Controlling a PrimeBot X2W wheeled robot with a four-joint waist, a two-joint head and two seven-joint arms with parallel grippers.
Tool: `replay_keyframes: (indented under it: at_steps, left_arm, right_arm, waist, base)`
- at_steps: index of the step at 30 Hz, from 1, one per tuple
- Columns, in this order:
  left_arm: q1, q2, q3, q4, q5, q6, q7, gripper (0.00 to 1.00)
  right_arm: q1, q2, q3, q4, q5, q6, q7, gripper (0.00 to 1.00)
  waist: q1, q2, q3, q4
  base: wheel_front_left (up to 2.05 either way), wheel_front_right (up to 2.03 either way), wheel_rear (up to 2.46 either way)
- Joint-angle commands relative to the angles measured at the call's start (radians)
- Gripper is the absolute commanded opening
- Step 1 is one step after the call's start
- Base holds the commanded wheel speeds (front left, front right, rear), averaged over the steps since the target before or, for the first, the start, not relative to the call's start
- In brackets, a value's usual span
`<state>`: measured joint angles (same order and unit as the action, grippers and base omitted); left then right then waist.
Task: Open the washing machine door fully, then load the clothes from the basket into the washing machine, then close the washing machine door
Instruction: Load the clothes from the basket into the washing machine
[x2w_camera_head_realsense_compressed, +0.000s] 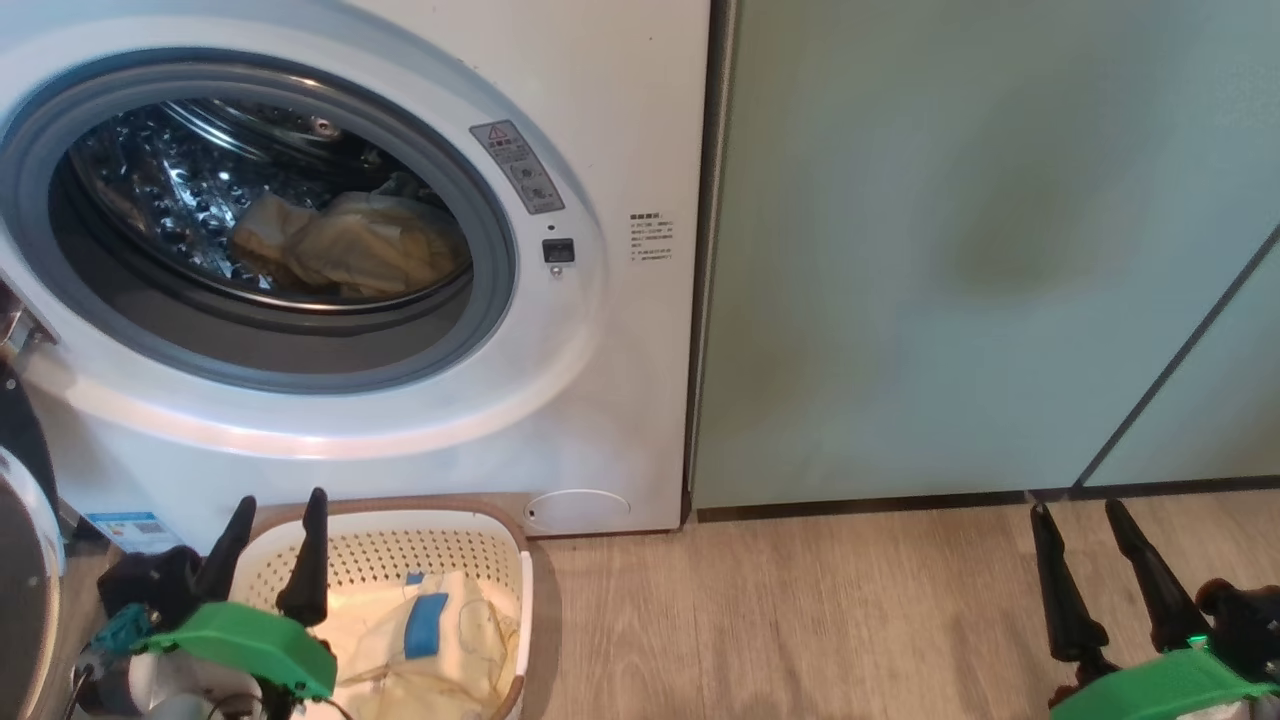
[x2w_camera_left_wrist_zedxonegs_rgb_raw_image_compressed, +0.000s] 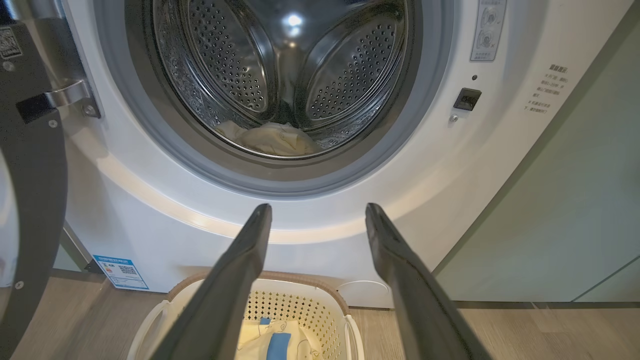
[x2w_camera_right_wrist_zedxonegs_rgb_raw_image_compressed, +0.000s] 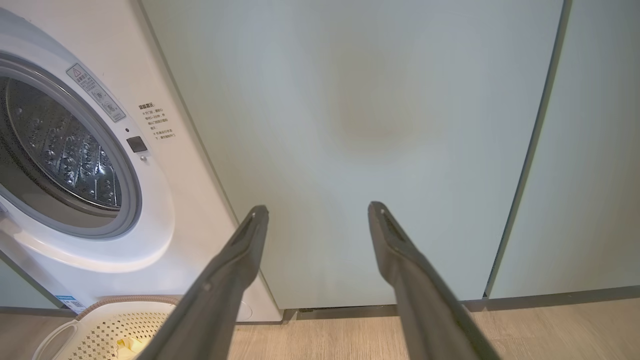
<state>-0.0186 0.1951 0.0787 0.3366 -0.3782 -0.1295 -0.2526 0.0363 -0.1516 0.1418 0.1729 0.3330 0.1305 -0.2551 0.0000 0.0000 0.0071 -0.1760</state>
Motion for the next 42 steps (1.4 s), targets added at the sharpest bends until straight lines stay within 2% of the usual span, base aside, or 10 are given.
replay_keyframes:
  at_steps: [1, 8, 14, 22, 31, 42]
  left_arm:
    - [-0.027, 0.02, 0.037, -0.031, 0.009, -0.001, -0.009, 1.0]
    - [-0.038, 0.026, 0.023, 0.005, -0.002, -0.001, -0.009, 1.0]
    - [-0.087, 0.02, -0.025, 0.117, -0.019, -0.001, -0.009, 1.0]
    - [-0.222, 0.031, -0.109, 0.344, -0.092, -0.001, -0.008, 1.0]
    - [-0.408, 0.071, -0.235, 0.627, -0.145, -0.001, 0.006, 1.0]
    - [-0.618, 0.099, -0.385, 0.86, -0.044, -0.001, 0.003, 1.0]
  right_arm:
    - [-0.021, -0.021, 0.02, -0.033, 0.001, 0.0, -0.007, 1.0]
    - [-0.032, -0.019, 0.02, -0.038, 0.003, 0.0, -0.007, 1.0]
    - [-0.059, -0.018, 0.025, -0.047, 0.005, 0.0, -0.007, 1.0]
    - [-0.121, -0.023, 0.033, -0.053, 0.01, 0.0, -0.007, 1.0]
    - [-0.194, -0.025, 0.044, -0.065, 0.01, 0.0, -0.007, 1.0]
    - [-0.283, -0.047, 0.048, -0.085, 0.007, 0.0, -0.007, 1.0]
  waist:
    - [0.0, 0.0, 0.002, -0.002]
    - [0.0, 0.0, 0.03, -0.011]
    - [0.0, 0.0, 0.1, -0.029]
    - [0.0, 0.0, 0.231, -0.052]
    - [0.0, 0.0, 0.375, -0.072]
    - [0.0, 0.0, 0.556, -0.076]
  base:
    - [0.0, 0.0, 0.0]
    - [0.0, 0.0, 0.0]
    - [0.0, 0.0, 0.0]
    - [0.0, 0.0, 0.0]
    - [0.0, 0.0, 0.0]
    - [0.0, 0.0, 0.0]
